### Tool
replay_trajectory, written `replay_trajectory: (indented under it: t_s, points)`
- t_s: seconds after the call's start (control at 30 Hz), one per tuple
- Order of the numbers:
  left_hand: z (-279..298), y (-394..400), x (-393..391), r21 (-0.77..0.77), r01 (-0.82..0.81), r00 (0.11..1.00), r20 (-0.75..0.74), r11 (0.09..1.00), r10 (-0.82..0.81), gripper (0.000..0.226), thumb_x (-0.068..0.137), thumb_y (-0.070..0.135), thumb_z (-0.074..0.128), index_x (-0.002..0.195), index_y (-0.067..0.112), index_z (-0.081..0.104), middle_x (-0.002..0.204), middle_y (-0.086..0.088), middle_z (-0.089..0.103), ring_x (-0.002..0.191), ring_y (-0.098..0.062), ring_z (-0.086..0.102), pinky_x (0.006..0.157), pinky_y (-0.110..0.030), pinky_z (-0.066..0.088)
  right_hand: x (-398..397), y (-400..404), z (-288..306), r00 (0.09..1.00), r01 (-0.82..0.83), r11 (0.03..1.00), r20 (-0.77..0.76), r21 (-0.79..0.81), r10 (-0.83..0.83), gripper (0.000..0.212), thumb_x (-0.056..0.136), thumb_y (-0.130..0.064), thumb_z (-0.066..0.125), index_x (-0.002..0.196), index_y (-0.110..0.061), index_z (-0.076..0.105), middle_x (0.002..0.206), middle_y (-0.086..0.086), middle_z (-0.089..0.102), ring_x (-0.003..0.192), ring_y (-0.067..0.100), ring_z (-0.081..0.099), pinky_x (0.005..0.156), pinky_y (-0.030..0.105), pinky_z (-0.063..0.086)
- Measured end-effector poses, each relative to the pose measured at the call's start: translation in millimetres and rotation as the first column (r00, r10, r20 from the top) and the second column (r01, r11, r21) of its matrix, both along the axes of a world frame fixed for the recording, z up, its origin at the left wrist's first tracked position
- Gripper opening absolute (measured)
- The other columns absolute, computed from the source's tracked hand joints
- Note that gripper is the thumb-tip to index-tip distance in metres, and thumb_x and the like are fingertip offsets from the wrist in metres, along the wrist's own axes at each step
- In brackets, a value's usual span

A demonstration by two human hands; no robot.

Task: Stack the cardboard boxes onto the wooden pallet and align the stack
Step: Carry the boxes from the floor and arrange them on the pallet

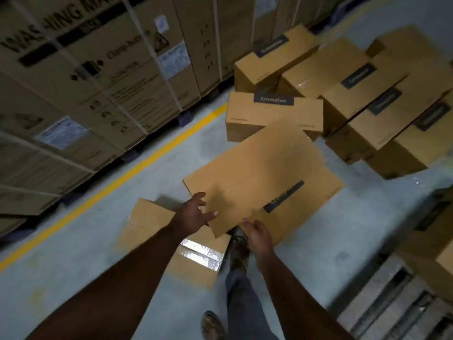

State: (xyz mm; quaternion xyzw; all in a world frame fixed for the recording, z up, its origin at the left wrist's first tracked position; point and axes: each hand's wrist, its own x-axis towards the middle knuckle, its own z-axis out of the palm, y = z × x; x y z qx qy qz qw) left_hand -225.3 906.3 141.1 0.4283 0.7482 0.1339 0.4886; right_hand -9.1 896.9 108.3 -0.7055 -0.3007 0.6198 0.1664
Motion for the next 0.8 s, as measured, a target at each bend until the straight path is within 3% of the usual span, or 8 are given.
replay_trajectory:
  t_s: [0.1, 0.2, 0.33, 0.4, 0.53, 0.63, 0.73, 0.8]
  points:
    - [-53.2, 64.2, -5.6, -0.052, 0.079, 0.993, -0.087, 0.995, -0.084, 0.082, 0.084, 0.030, 0.086, 0.151, 0.008, 0.044, 0.151, -0.012, 0.046, 0.133, -0.032, 0.053, 0.100, -0.048, 0.053, -15.0, 38.6, -53.7, 0.999, 0.037, 0.994, 0.041, -0.100, -0.033, 0.056, 0.099, -0.041, 0.068, 0.142, -0.007, 0.054, 0.137, 0.001, 0.061, 0.118, 0.022, 0.058, 0.089, 0.028, 0.040]
    - [-105.5, 112.2, -16.3, 0.019, 0.235, 0.938, -0.267, 0.972, -0.222, 0.091, 0.078, 0.029, 0.090, 0.151, 0.001, 0.042, 0.162, -0.019, 0.032, 0.154, -0.030, 0.025, 0.122, -0.039, 0.028, -36.1, 61.8, -100.6, 0.992, 0.115, 0.979, -0.029, -0.167, -0.122, 0.086, 0.096, -0.028, 0.074, 0.157, -0.001, 0.020, 0.155, 0.012, 0.047, 0.136, 0.028, 0.051, 0.112, 0.039, 0.043]
    - [-145.4, 142.1, -43.9, -0.190, 0.227, 0.850, -0.440, 0.955, -0.289, 0.127, 0.073, 0.046, 0.090, 0.163, 0.005, 0.011, 0.171, -0.015, 0.013, 0.158, -0.028, 0.012, 0.126, -0.046, 0.013, -50.7, 71.2, -130.0, 0.941, 0.310, 0.888, -0.023, -0.340, -0.337, 0.117, 0.093, -0.025, 0.078, 0.162, -0.009, -0.015, 0.165, 0.012, 0.030, 0.148, 0.029, 0.039, 0.120, 0.035, 0.032]
    - [-154.6, 144.1, -50.6, -0.281, 0.155, 0.875, -0.406, 0.947, -0.264, 0.130, 0.071, 0.051, 0.090, 0.163, 0.006, 0.010, 0.169, -0.011, 0.022, 0.156, -0.025, 0.023, 0.124, -0.049, 0.012, -44.8, 67.6, -139.8, 0.920, 0.362, 0.845, 0.006, -0.394, -0.391, 0.109, 0.088, -0.032, 0.083, 0.164, -0.011, 0.007, 0.162, 0.014, 0.038, 0.144, 0.035, 0.043, 0.122, 0.046, 0.034]
    - [-146.3, 140.5, -54.0, -0.367, 0.219, 0.804, -0.458, 0.904, -0.380, 0.119, 0.072, 0.067, 0.081, 0.162, 0.014, 0.023, 0.167, -0.006, 0.030, 0.154, -0.018, 0.027, 0.125, -0.048, 0.000, -30.6, 58.4, -140.7, 0.783, 0.431, 0.742, -0.196, -0.514, -0.590, 0.068, 0.079, -0.017, 0.090, 0.138, -0.014, 0.058, 0.133, 0.014, 0.069, 0.118, 0.036, 0.067, 0.110, 0.056, 0.049]
    - [-119.0, 129.9, -45.6, -0.266, 0.214, 0.837, -0.446, 0.940, -0.317, 0.102, 0.070, 0.065, 0.084, 0.153, 0.020, 0.047, 0.151, -0.010, 0.048, 0.141, -0.027, 0.046, 0.120, -0.041, 0.030, -14.1, 35.0, -115.8, 0.799, 0.510, 0.773, -0.124, -0.377, -0.588, 0.055, 0.084, -0.017, 0.086, 0.134, -0.019, 0.065, 0.118, 0.003, 0.075, 0.108, 0.028, 0.071, 0.099, 0.045, 0.057]
    - [-83.4, 103.9, -33.5, -0.002, 0.171, 0.981, -0.091, 0.985, -0.171, 0.043, 0.077, 0.041, 0.087, 0.118, 0.031, 0.077, 0.115, -0.004, 0.072, 0.110, -0.021, 0.068, 0.092, -0.035, 0.053, 9.9, -0.4, -71.1, 0.832, 0.554, 0.831, 0.043, -0.050, -0.553, 0.044, 0.089, -0.026, 0.081, 0.131, -0.026, 0.068, 0.111, -0.012, 0.074, 0.094, 0.001, 0.066, 0.075, 0.020, 0.052]
    - [-58.1, 76.8, -22.1, 0.035, 0.098, 0.979, 0.175, 0.995, -0.103, 0.029, 0.086, 0.024, 0.083, 0.111, 0.038, 0.078, 0.110, 0.006, 0.078, 0.102, -0.012, 0.073, 0.085, -0.029, 0.057, 22.4, -20.3, -42.0, 0.802, 0.596, 0.801, 0.019, 0.058, -0.597, 0.044, 0.093, -0.025, 0.078, 0.135, -0.028, 0.065, 0.123, -0.006, 0.073, 0.103, 0.009, 0.069, 0.087, 0.030, 0.058]
